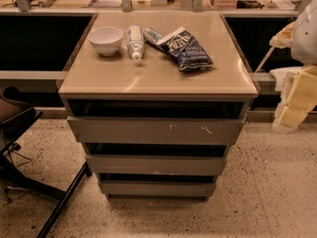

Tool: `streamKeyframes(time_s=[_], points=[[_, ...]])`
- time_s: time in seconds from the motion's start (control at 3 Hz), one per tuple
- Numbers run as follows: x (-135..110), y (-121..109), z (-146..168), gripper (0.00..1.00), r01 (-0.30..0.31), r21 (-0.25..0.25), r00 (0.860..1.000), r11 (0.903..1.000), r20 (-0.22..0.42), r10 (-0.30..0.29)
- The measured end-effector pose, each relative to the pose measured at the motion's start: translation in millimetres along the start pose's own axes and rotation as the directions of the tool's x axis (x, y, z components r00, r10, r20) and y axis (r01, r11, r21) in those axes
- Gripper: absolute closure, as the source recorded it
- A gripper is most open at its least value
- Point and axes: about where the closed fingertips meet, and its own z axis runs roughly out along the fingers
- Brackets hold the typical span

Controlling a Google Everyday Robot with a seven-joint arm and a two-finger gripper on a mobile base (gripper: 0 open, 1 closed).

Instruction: Open middle drawer

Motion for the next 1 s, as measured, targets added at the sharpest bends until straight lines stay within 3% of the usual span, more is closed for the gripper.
streamKeyframes(time_s=[0.33, 0.67, 1.0], points=[[0, 0, 0, 0.00, 0.000, 0.000, 1.000, 1.0000, 0.000, 0.000], [-8, -10, -13, 0.00, -0.005, 0.033, 1.000, 0.9995, 0.012, 0.005], [-3, -4, 6, 0.00, -0.028, 0.004, 1.000, 0.9996, 0.013, 0.028]])
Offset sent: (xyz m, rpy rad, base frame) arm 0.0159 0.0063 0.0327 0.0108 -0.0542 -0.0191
